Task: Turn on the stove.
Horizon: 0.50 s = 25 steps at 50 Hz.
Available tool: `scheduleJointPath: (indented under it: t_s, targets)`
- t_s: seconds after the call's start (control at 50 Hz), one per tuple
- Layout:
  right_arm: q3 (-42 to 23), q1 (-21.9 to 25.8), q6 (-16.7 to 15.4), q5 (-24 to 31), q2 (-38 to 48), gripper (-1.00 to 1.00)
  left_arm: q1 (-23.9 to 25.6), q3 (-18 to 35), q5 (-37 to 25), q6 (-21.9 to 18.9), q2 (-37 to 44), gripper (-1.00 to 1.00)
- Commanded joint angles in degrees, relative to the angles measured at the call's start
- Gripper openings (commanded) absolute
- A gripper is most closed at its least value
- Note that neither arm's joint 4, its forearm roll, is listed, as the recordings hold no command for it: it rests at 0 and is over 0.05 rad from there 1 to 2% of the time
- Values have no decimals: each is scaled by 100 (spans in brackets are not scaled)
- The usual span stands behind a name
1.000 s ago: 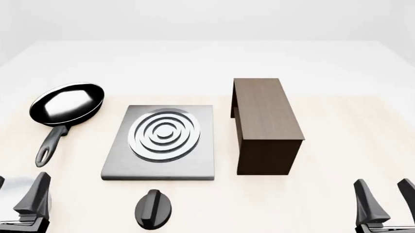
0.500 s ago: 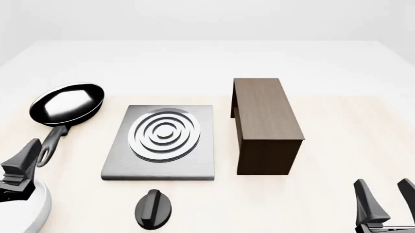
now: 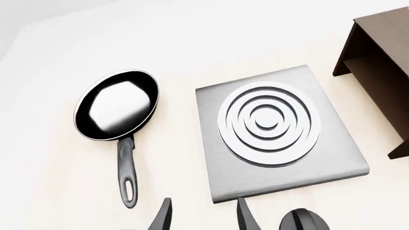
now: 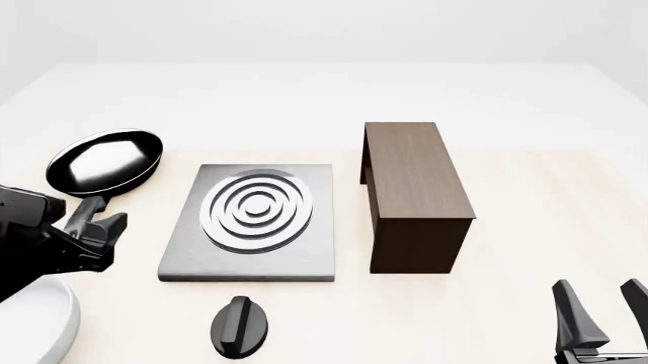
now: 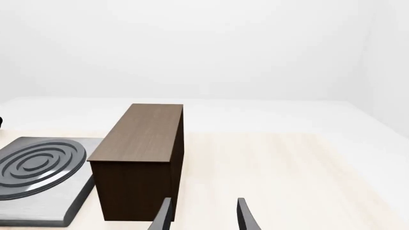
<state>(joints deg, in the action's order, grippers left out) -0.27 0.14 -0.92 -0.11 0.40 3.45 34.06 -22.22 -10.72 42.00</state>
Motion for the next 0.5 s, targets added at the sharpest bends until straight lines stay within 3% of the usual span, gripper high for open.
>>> scheduleJointPath:
  t_s: [0.02,0.26,0.5]
  targets:
    - [0,1,0,0,1,100,83,-213,196,-188,589,100]
    - [0,2,0,0,0,100,43,-189,319,19,813,100]
    - [0,0,-1,0,0,100,-104,-454,759,-80,1178,100]
